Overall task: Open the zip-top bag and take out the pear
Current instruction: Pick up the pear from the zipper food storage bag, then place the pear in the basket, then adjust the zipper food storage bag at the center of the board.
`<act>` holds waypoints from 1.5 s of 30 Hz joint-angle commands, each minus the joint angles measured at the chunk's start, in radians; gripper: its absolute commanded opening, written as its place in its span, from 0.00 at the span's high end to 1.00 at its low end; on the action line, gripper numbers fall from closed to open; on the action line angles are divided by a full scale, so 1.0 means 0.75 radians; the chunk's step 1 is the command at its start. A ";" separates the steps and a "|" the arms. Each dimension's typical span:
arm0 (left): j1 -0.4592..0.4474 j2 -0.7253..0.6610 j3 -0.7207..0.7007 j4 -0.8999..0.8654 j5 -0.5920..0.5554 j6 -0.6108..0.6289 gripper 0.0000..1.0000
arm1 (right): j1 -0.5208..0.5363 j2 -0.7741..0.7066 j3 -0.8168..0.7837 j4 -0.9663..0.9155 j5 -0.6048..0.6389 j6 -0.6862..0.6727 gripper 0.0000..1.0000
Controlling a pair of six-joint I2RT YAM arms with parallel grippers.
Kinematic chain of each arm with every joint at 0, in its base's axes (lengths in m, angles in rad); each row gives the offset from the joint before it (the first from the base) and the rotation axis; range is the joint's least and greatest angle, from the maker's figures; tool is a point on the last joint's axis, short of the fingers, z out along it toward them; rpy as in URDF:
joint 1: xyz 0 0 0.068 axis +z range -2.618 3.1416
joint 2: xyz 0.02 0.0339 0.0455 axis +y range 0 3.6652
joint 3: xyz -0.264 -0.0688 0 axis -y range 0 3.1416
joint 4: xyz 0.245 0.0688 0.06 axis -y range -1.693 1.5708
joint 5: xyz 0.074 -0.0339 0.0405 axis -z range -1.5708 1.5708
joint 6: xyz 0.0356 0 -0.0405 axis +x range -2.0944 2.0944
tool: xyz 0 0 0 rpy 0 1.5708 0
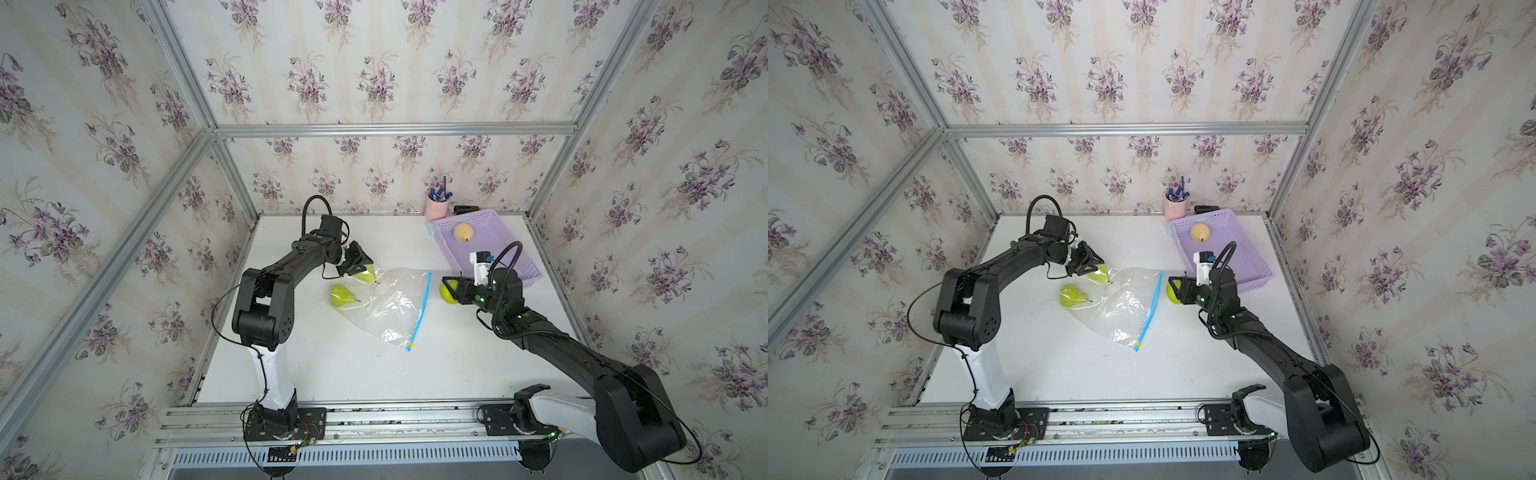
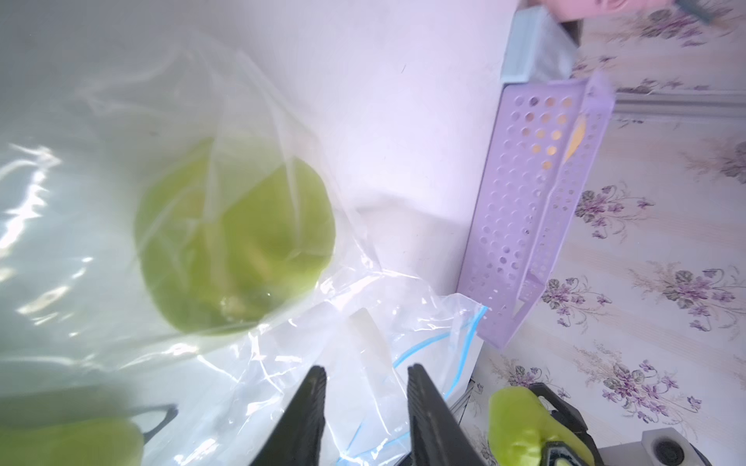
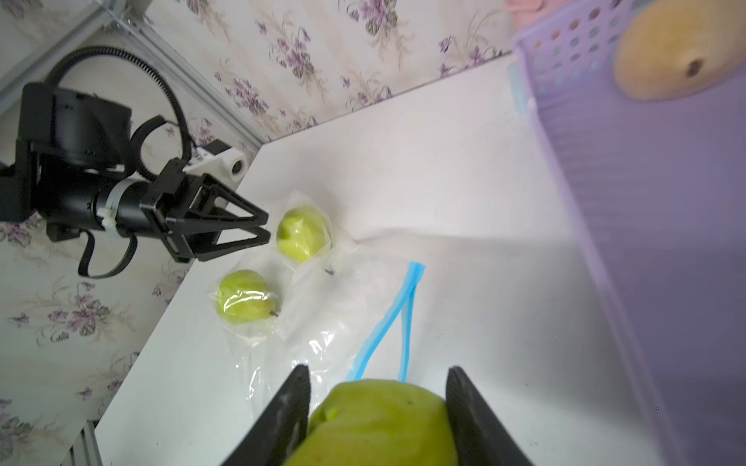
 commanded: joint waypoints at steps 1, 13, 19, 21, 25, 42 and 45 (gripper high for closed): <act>0.027 -0.118 -0.052 -0.013 -0.146 0.129 0.54 | -0.127 0.041 0.110 -0.089 0.095 0.025 0.59; 0.309 -0.333 -0.365 -0.169 -0.232 0.551 0.24 | -0.275 0.536 0.674 -0.429 0.430 -0.139 0.03; 0.368 -0.172 -0.246 -0.331 -0.118 0.768 0.24 | -0.096 0.347 0.409 -0.123 -0.064 -0.148 0.12; 0.369 -0.066 -0.176 -0.380 0.023 0.818 0.24 | 0.006 0.317 0.323 -0.024 -0.122 -0.084 0.16; 0.341 0.129 -0.045 -0.401 0.185 0.836 0.27 | 0.192 0.296 0.233 0.078 -0.123 -0.037 0.18; 0.238 -0.019 -0.015 -0.291 0.069 0.773 1.00 | 0.285 0.129 0.095 -0.469 0.311 0.159 0.26; 0.240 -0.145 -0.167 -0.165 0.069 0.722 1.00 | 0.284 0.036 -0.011 -0.483 0.276 0.185 0.55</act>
